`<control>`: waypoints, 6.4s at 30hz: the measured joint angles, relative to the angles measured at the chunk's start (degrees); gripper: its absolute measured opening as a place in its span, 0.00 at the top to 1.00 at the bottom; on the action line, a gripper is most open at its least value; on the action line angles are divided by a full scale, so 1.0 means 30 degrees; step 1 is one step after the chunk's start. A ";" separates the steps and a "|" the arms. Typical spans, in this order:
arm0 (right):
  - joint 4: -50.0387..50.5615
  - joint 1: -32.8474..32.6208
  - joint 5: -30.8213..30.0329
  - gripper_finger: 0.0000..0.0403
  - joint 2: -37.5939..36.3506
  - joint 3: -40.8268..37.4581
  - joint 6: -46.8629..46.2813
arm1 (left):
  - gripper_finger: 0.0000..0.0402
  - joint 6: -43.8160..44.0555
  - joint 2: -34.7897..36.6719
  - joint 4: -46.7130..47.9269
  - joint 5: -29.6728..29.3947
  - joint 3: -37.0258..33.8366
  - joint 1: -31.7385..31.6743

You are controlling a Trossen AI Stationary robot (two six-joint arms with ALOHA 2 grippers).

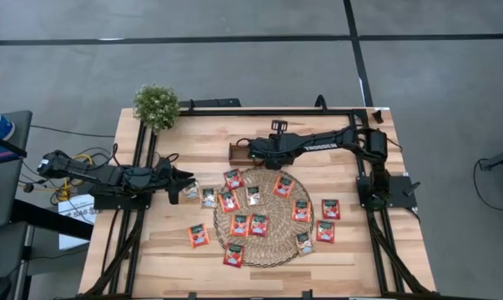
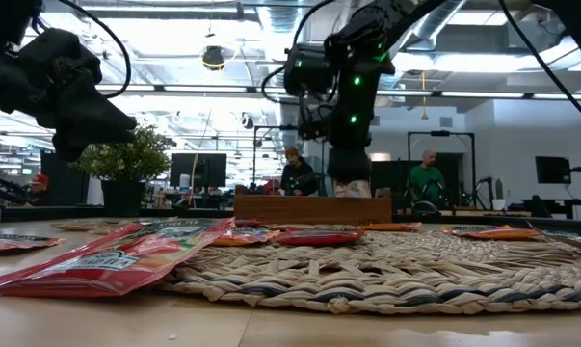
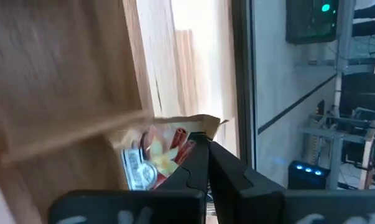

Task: Pick & Place Tea
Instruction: Put the brown tea bag into the right section of the wooden organizer

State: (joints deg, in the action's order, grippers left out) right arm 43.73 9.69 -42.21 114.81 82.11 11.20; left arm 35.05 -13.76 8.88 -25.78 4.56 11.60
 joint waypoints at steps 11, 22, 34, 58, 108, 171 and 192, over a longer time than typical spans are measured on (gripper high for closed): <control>0.0068 0.0068 -0.0510 1.00 -0.0016 -0.0022 0.0444 | 0.70 0.0056 -0.0006 0.0000 0.0000 0.0000 0.0007; 0.0210 0.0105 -0.0411 1.00 -0.0016 -0.0017 0.0444 | 0.70 0.0100 -0.0006 0.0000 0.0000 -0.0007 0.0000; 0.0858 0.0054 -0.0345 1.00 -0.0016 -0.0017 0.0444 | 0.70 0.0078 -0.0006 0.0000 -0.0082 -0.0015 0.0000; 0.0847 0.0054 0.1136 0.87 -0.0016 -0.0017 0.0457 | 0.70 0.0020 -0.0006 0.0000 -0.0204 -0.0022 0.0007; 0.1841 -0.0354 0.1027 0.84 -0.0023 -0.0002 0.0931 | 0.70 0.0027 -0.0001 0.0007 -0.0350 -0.0022 0.0002; 1.5425 -0.7754 0.7752 0.40 -0.7003 0.2510 -0.9449 | 0.70 0.0063 -0.0043 0.0015 -0.0124 -0.0022 0.0007; 1.1565 -1.0895 1.0646 0.40 -1.0798 -0.7205 -1.3627 | 0.70 0.0173 -0.0043 0.0007 -0.0087 -0.0022 0.0003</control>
State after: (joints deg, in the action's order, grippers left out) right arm 78.43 -23.00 -10.27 82.41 60.50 -29.68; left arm 35.57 -13.89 8.91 -26.04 4.49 11.61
